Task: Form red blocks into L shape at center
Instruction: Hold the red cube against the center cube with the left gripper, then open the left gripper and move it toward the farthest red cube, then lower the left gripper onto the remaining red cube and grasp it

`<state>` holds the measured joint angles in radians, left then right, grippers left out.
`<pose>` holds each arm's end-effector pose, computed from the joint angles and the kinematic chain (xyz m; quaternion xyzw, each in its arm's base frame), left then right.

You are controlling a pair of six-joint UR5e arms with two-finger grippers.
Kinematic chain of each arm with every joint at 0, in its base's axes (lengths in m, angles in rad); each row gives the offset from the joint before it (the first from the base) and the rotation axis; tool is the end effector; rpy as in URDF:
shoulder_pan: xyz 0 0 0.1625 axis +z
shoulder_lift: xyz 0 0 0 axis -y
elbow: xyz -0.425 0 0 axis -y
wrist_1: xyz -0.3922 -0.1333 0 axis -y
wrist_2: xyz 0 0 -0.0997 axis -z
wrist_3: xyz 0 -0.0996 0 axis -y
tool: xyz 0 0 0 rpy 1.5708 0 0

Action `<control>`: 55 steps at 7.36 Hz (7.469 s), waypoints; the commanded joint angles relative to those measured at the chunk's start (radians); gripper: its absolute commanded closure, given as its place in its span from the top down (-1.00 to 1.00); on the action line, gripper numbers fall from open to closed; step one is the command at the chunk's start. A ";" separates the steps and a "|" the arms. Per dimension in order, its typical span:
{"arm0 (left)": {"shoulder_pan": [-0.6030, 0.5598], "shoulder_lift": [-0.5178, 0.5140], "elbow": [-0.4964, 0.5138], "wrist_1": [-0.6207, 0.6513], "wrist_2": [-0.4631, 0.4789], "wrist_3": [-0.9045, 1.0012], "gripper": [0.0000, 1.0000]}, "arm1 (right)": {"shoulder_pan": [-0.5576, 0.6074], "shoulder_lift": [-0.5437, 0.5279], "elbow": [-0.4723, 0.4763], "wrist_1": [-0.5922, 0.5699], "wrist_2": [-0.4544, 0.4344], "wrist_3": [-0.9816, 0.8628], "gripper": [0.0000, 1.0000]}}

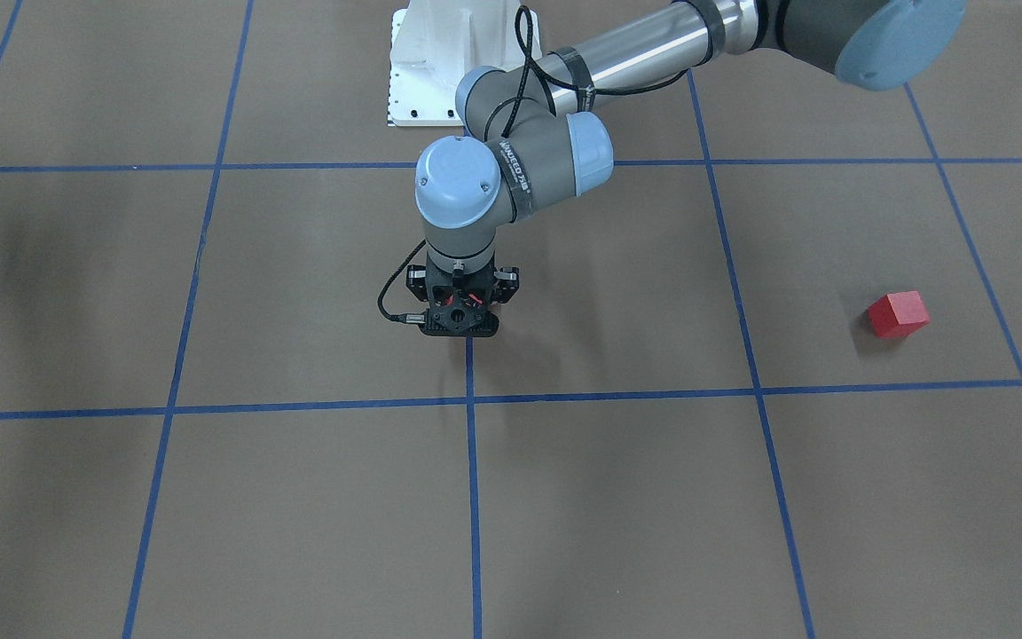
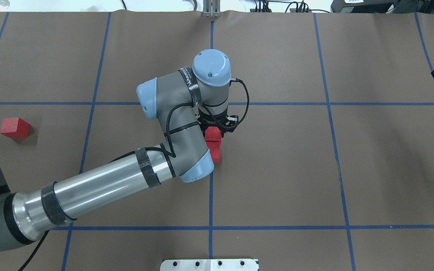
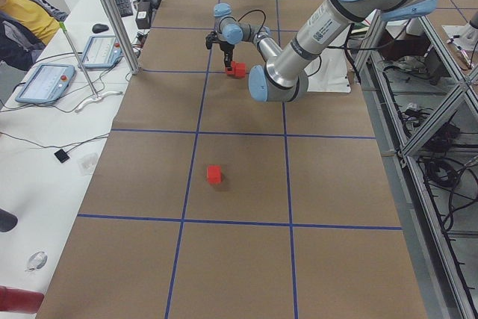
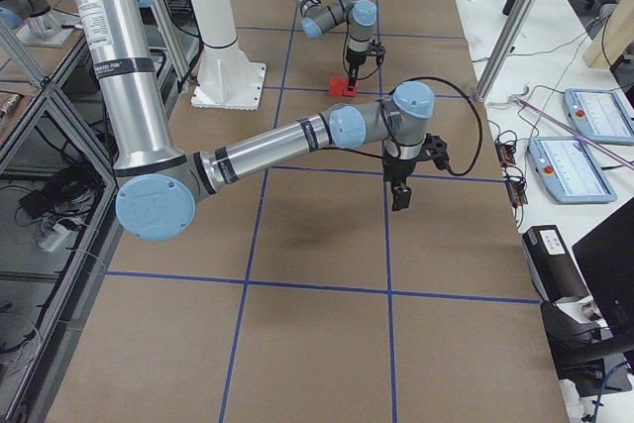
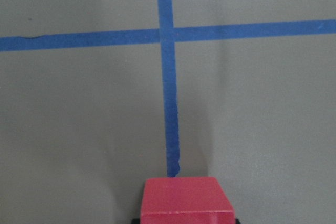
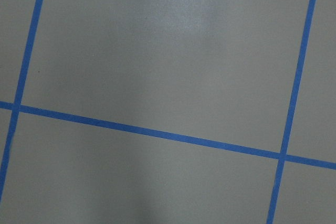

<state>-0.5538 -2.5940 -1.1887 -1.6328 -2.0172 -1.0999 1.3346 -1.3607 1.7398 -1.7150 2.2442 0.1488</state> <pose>0.6426 -0.5035 0.1533 -0.0165 0.3946 0.0382 0.9179 -0.0637 -0.5690 0.4855 0.0458 -0.3432 -0.0796 0.9348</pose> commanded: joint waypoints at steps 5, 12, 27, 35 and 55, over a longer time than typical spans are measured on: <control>0.000 0.002 0.000 -0.001 0.000 0.000 -0.64 | 0.000 0.000 -0.003 0.000 0.000 0.000 0.99; 0.002 0.020 -0.006 -0.002 0.000 0.000 -0.28 | 0.000 0.002 -0.003 0.000 0.000 0.000 0.99; 0.009 0.018 -0.012 -0.004 -0.008 0.000 0.97 | 0.000 0.002 -0.003 0.000 0.000 0.000 0.99; -0.125 0.489 -0.524 0.039 -0.024 0.301 0.99 | 0.000 -0.003 -0.006 0.000 0.000 0.000 0.99; -0.468 1.020 -0.356 -0.564 -0.114 0.388 0.56 | 0.150 -0.135 -0.002 0.000 0.006 -0.140 0.99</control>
<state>-1.0222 -1.5723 -1.5541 -2.1951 -2.1317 -0.7129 1.4848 -1.4947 1.7380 -1.7150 2.2504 0.0093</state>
